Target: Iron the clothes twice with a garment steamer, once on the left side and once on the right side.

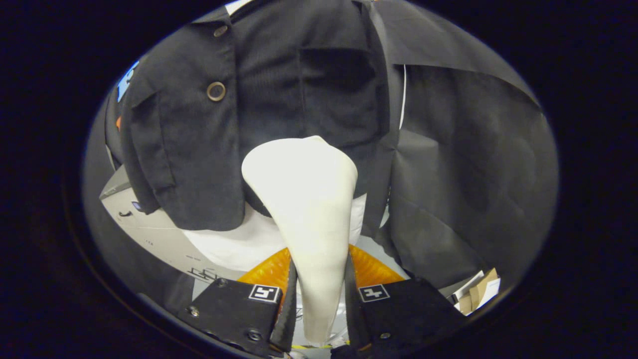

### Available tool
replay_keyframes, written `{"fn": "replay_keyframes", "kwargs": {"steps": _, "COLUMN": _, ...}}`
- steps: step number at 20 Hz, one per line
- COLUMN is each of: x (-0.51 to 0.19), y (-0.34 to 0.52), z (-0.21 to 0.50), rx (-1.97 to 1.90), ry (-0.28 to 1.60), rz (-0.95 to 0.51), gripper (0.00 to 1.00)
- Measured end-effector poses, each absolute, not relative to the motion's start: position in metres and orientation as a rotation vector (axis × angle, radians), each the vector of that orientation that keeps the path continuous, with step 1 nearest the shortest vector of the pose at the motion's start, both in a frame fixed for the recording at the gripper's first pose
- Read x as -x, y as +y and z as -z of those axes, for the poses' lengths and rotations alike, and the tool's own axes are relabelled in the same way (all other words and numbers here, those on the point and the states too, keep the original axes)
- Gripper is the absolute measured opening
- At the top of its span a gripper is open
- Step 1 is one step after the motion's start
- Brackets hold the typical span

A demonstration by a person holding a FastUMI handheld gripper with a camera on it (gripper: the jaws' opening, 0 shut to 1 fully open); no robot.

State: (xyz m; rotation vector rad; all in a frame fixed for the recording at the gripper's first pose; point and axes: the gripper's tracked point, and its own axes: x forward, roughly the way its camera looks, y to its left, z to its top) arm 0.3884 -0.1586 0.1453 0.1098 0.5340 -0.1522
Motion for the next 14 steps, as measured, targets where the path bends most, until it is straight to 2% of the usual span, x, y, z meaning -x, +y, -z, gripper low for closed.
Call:
{"fn": "replay_keyframes", "kwargs": {"steps": 9, "x": -0.254, "y": -0.095, "z": -0.221, "rx": -0.107, "ry": 0.365, "rz": 0.207, "gripper": 0.44}}
{"fn": "replay_keyframes", "kwargs": {"steps": 14, "x": -0.193, "y": -0.047, "z": -0.254, "rx": -0.091, "ry": 0.296, "rz": 0.175, "gripper": 0.44}}
